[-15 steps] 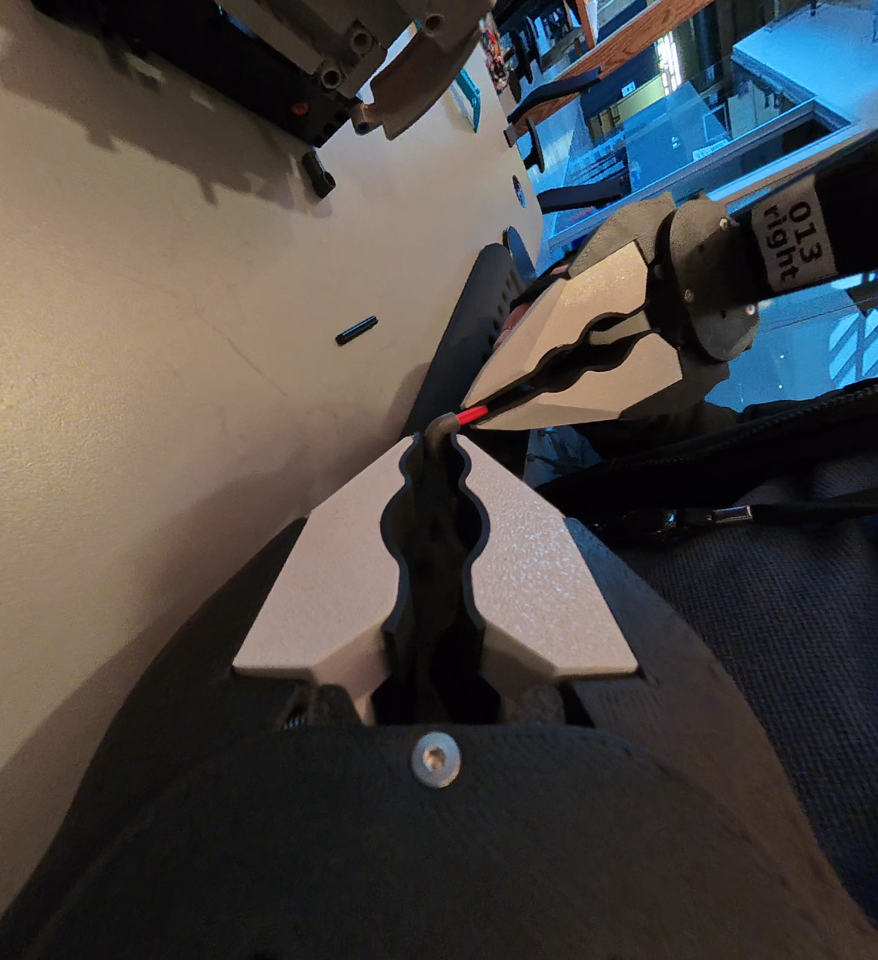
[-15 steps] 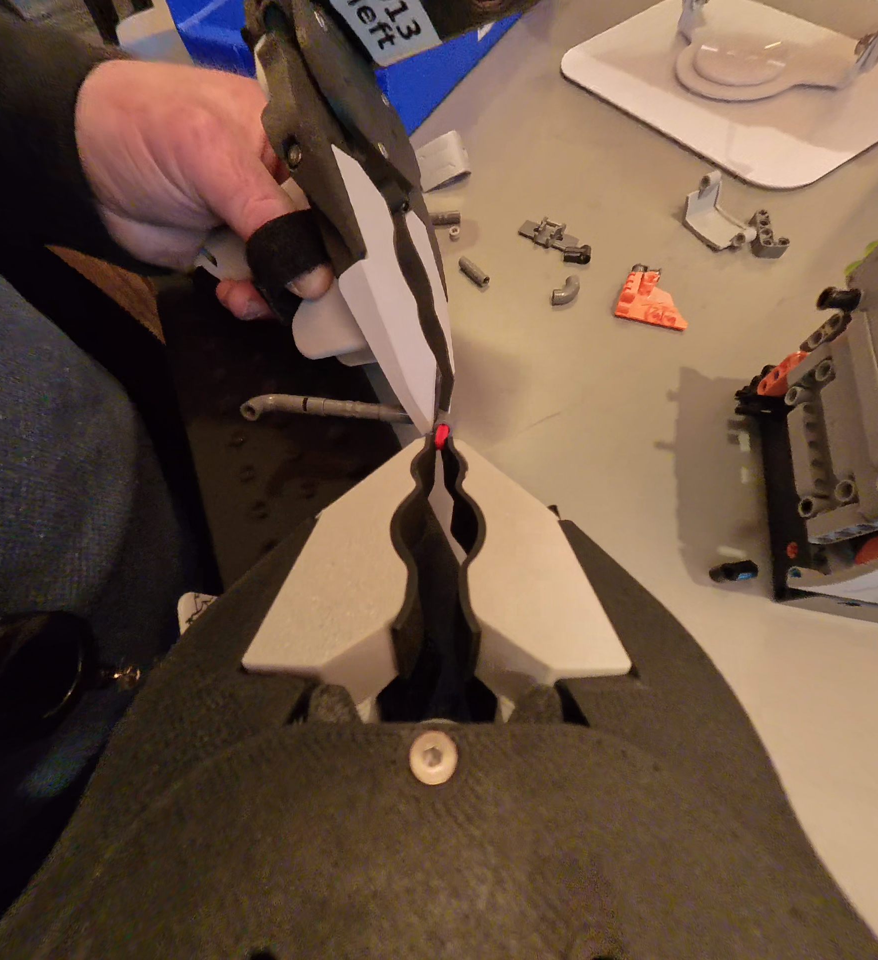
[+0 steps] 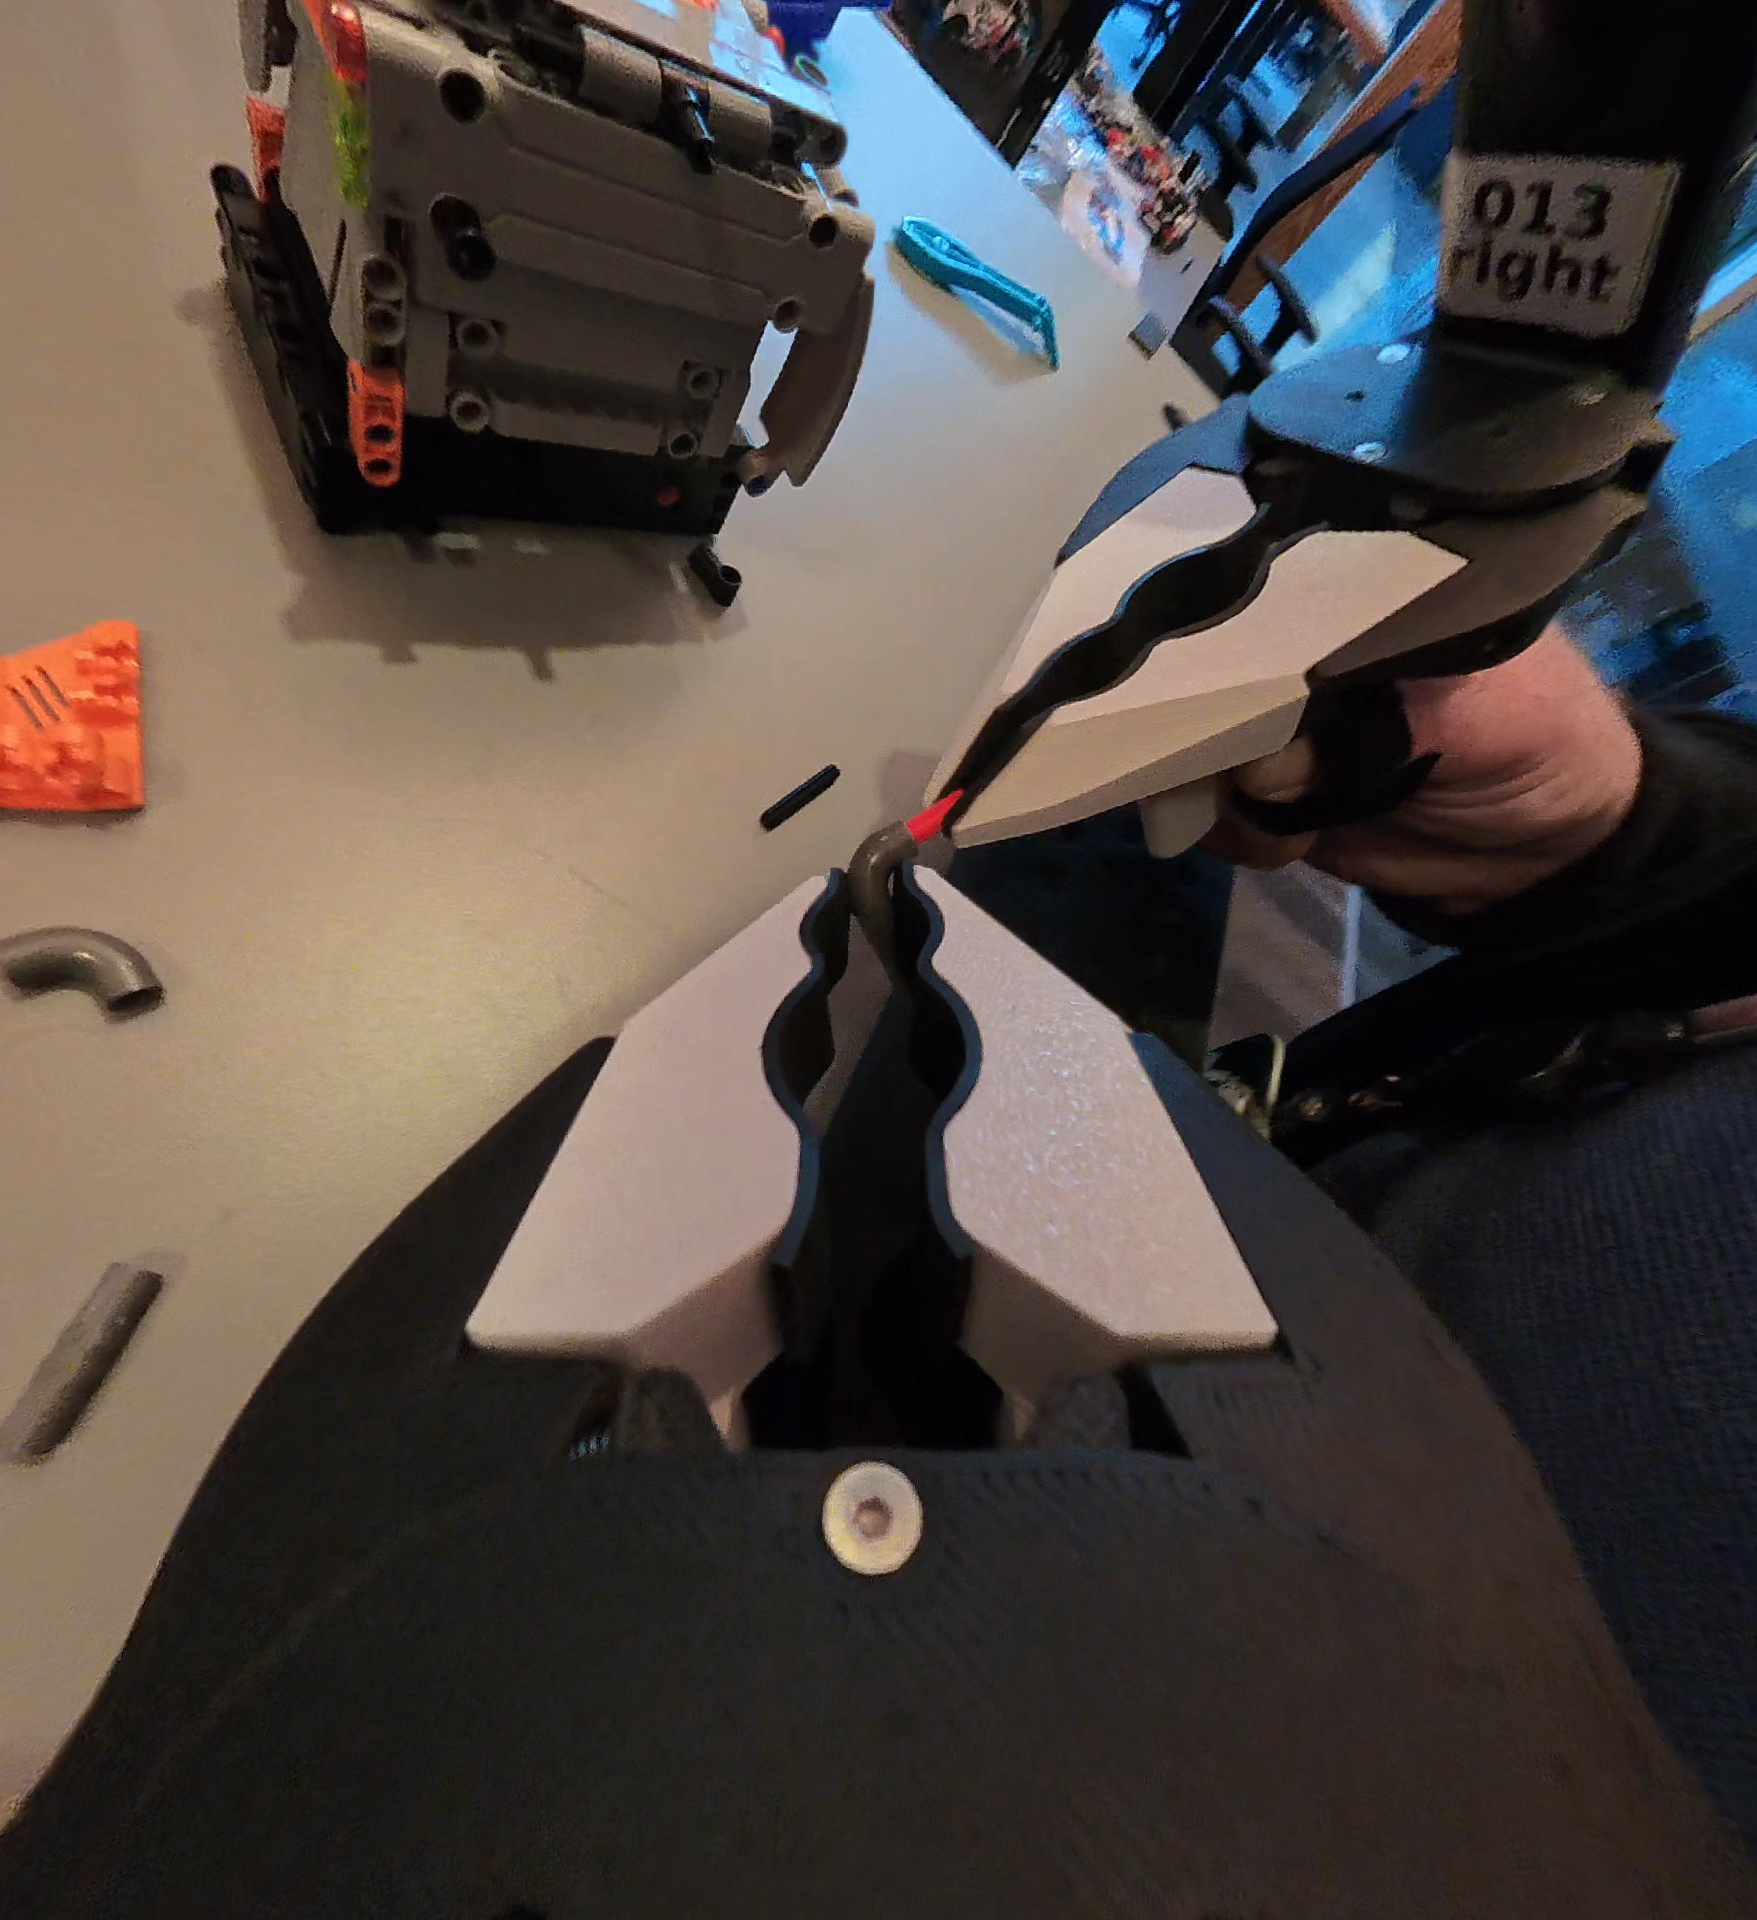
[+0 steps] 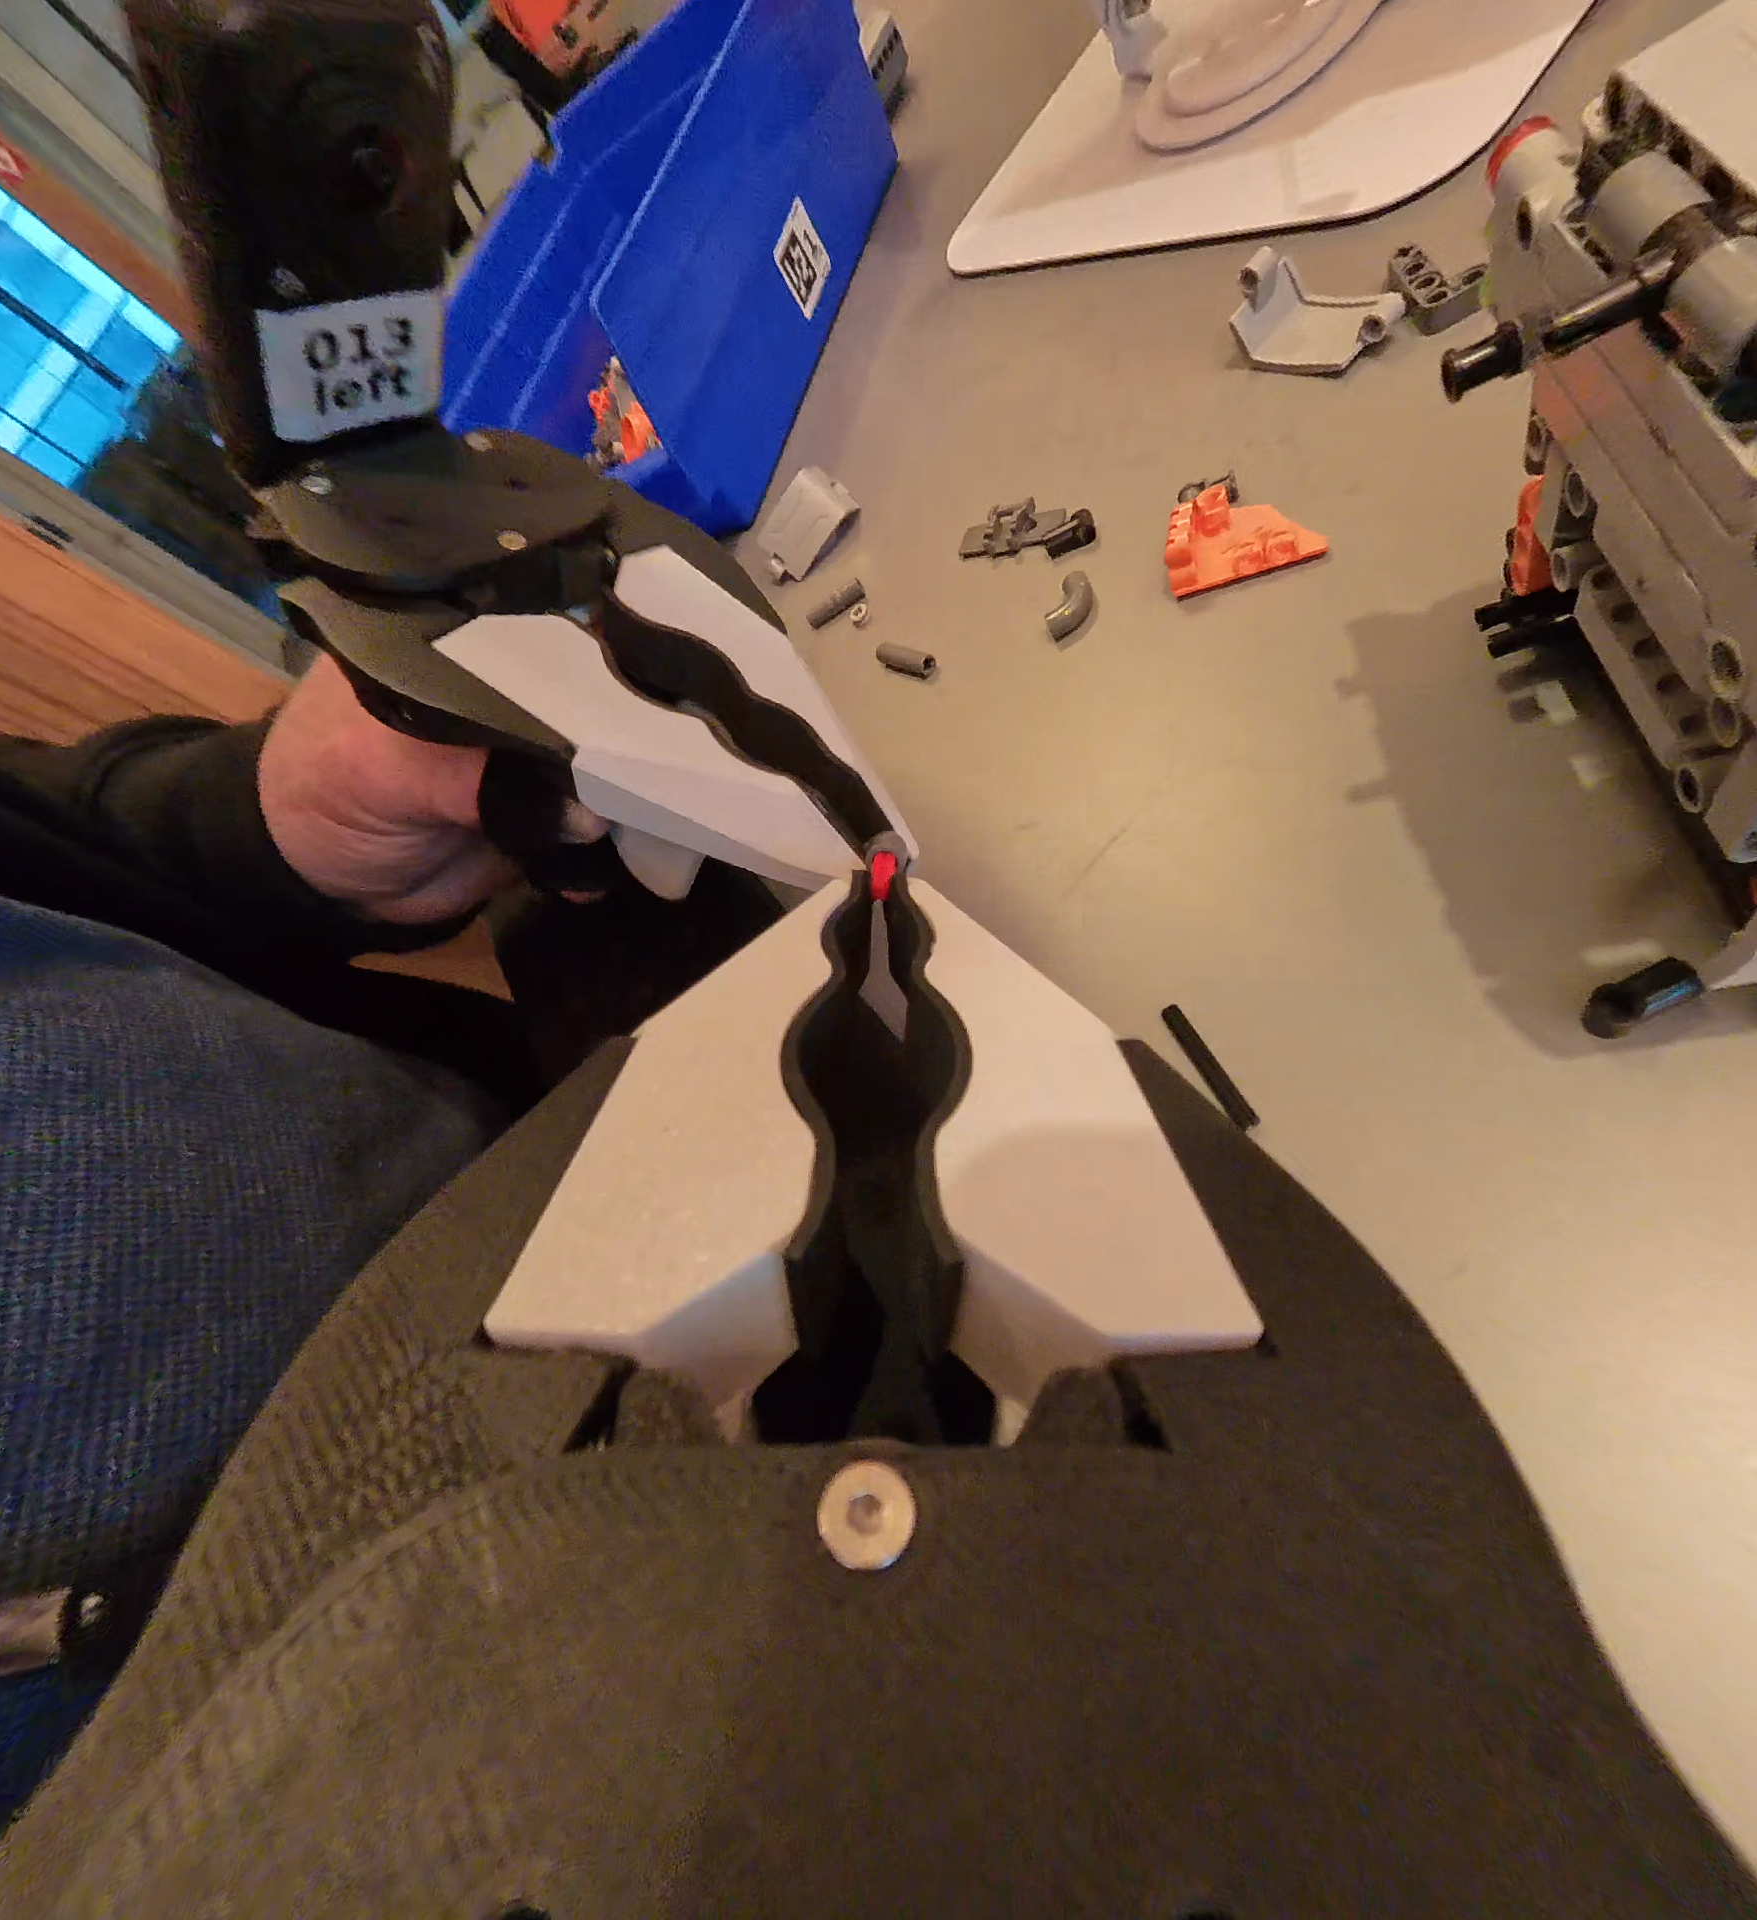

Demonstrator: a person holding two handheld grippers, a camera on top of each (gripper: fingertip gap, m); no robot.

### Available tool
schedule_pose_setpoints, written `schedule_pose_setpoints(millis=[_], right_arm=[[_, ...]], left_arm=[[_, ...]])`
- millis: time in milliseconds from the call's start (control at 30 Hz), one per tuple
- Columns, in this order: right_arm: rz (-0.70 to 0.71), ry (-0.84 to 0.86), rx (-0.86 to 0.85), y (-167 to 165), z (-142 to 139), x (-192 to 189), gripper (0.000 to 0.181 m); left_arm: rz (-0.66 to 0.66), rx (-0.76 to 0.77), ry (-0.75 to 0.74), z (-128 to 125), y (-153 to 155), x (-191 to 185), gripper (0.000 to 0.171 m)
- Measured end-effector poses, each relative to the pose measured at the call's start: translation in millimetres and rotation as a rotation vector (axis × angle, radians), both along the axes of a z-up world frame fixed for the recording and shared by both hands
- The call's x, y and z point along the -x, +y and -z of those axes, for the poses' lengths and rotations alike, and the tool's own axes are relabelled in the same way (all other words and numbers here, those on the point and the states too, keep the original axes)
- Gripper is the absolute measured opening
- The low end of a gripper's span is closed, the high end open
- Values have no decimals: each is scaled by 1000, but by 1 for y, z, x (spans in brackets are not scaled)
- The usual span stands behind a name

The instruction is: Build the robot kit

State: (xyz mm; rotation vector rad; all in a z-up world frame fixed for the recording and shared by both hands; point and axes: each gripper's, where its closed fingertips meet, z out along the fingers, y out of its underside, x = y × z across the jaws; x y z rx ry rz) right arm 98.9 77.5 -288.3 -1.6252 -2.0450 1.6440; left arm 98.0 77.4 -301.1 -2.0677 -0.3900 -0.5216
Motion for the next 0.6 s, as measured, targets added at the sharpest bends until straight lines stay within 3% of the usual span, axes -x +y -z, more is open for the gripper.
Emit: schedule_pose_setpoints(millis=[167,600], right_arm=[[-16,-49,-1,0,6,-1,1],[19,-71,26,-1,16,3,0]], left_arm=[[22,47,149,5,0,0,5],[10,80,186,16,-1,3,5]])
